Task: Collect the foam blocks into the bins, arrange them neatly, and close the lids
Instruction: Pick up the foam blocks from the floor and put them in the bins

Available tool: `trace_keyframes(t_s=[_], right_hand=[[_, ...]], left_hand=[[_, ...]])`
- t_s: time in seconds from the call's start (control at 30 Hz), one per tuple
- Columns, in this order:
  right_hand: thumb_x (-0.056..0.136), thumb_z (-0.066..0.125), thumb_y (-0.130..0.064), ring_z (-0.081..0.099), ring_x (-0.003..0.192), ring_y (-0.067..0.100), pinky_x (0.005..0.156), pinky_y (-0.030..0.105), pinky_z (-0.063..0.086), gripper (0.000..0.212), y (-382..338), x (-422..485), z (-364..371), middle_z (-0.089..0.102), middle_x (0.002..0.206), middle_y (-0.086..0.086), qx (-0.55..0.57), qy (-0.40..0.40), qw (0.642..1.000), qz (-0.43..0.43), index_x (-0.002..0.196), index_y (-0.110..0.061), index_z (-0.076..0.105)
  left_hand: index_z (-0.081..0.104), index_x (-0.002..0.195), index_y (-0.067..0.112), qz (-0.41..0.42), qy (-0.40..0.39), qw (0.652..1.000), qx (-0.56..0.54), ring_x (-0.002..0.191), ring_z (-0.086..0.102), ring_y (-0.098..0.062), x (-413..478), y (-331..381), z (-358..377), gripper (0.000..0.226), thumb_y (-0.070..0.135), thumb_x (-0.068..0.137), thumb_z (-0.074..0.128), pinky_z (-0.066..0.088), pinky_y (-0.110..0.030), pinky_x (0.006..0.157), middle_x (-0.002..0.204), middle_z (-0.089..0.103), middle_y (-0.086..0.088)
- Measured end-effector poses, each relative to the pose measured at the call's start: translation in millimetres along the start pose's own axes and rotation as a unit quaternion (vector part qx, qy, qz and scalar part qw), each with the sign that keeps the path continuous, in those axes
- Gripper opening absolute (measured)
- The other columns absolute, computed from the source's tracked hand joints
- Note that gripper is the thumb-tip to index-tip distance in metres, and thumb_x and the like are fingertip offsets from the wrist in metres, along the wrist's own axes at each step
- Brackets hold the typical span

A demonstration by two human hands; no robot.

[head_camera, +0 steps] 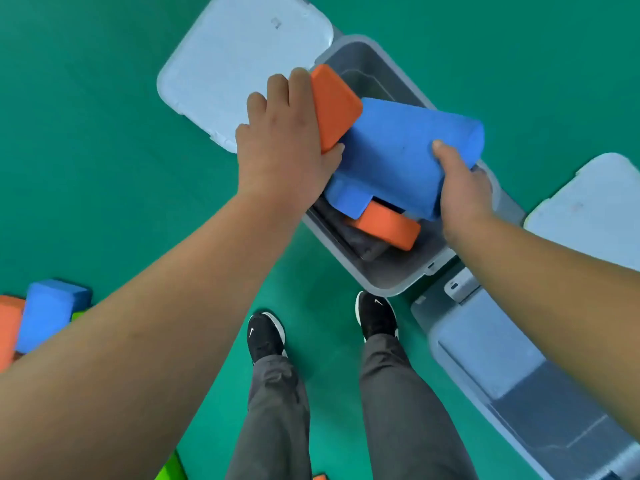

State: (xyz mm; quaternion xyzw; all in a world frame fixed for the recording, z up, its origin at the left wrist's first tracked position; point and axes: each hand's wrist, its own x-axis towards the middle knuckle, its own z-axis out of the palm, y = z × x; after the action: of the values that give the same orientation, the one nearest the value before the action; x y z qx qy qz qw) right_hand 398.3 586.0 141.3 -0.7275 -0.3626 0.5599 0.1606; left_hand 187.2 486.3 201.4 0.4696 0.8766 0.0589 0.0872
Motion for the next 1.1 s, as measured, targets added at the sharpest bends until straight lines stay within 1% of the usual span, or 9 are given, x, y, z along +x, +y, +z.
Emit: trace_keyframes(t_s=[0.2,0.37,0.43,0.53,0.63,0.77,0.87,0.97,1.1], right_hand=[[0.061,0.076,-0.074,0.074,0.100,0.011,0.097,0.041,0.057,0.071,11,11,0,0.077,0.107,-0.017,0.073,-0.031,0.997,0.011,0.118,-0.032,0.069],[0.068,0.076,-0.075,0.068,0.108,0.008,0.099,0.043,0.056,0.084,10,12,-3,0.069,0.118,-0.016,0.025,-0.084,0.996,-0.003,0.134,-0.029,0.052],[0.068,0.077,-0.073,0.069,0.105,0.005,0.096,0.039,0.057,0.086,10,9,-6,0.070,0.118,-0.017,0.000,-0.083,0.996,-0.033,0.135,-0.026,0.053],[0.075,0.081,-0.065,0.067,0.088,-0.012,0.081,0.015,0.052,0.067,0,4,-5,0.073,0.108,-0.020,-0.002,-0.027,0.994,-0.106,0.125,-0.025,0.062],[0.076,0.081,-0.059,0.067,0.087,-0.006,0.081,0.024,0.054,0.056,-20,1,4,0.071,0.104,-0.017,0.020,0.011,0.988,-0.152,0.115,-0.025,0.059],[0.079,0.084,-0.044,0.068,0.095,-0.001,0.086,0.027,0.056,0.052,-35,2,17,0.069,0.110,-0.012,0.022,-0.013,0.969,-0.246,0.116,-0.021,0.056],[0.078,0.084,-0.046,0.064,0.107,-0.002,0.093,0.027,0.054,0.062,-42,10,25,0.065,0.122,-0.014,-0.059,-0.041,0.946,-0.315,0.127,-0.027,0.051],[0.076,0.081,-0.047,0.053,0.129,0.010,0.107,0.034,0.045,0.089,-38,29,31,0.048,0.147,-0.008,-0.260,-0.068,0.892,-0.363,0.152,-0.032,0.036],[0.086,0.072,-0.038,0.045,0.137,0.039,0.109,0.052,0.043,0.098,-11,51,39,0.027,0.161,0.012,-0.459,-0.051,0.840,-0.285,0.163,-0.020,0.013]], left_hand=[[0.025,0.155,0.003,0.016,-0.089,0.995,-0.028,0.124,0.047,-0.040,17,1,51,0.096,0.049,0.087,0.076,0.044,-0.052,0.097,0.145,0.043,-0.015],[0.000,0.161,-0.001,-0.085,-0.162,0.982,-0.056,0.136,0.041,-0.046,15,2,84,0.092,0.029,0.099,0.060,0.038,-0.054,0.108,0.155,0.032,-0.021],[0.003,0.161,0.000,-0.082,-0.158,0.983,-0.046,0.134,0.043,-0.046,15,1,89,0.087,0.028,0.099,0.057,0.040,-0.055,0.105,0.152,0.036,-0.023],[0.024,0.153,0.002,-0.117,-0.186,0.974,-0.050,0.129,0.050,-0.046,17,-3,93,0.066,0.024,0.097,0.052,0.045,-0.055,0.098,0.144,0.046,-0.023],[0.045,0.137,0.006,-0.137,-0.278,0.950,-0.024,0.125,0.055,-0.045,10,-15,100,0.052,0.032,0.091,0.047,0.047,-0.052,0.095,0.139,0.053,-0.020],[0.044,0.139,0.004,-0.110,-0.350,0.930,0.010,0.123,0.054,-0.047,-11,-32,114,0.065,0.047,0.091,0.041,0.049,-0.055,0.100,0.136,0.051,-0.022],[0.045,0.137,0.006,-0.105,-0.362,0.926,0.000,0.120,0.055,-0.045,-21,-40,120,0.052,0.035,0.095,0.054,0.049,-0.053,0.098,0.133,0.053,-0.021],[0.043,0.142,0.006,-0.085,-0.387,0.918,0.001,0.123,0.055,-0.043,-32,-42,124,0.053,0.031,0.097,0.054,0.049,-0.049,0.098,0.136,0.051,-0.021],[0.042,0.143,0.004,-0.084,-0.395,0.915,0.001,0.124,0.053,-0.042,-42,-49,132,0.053,0.031,0.099,0.055,0.047,-0.047,0.095,0.139,0.047,-0.021]])
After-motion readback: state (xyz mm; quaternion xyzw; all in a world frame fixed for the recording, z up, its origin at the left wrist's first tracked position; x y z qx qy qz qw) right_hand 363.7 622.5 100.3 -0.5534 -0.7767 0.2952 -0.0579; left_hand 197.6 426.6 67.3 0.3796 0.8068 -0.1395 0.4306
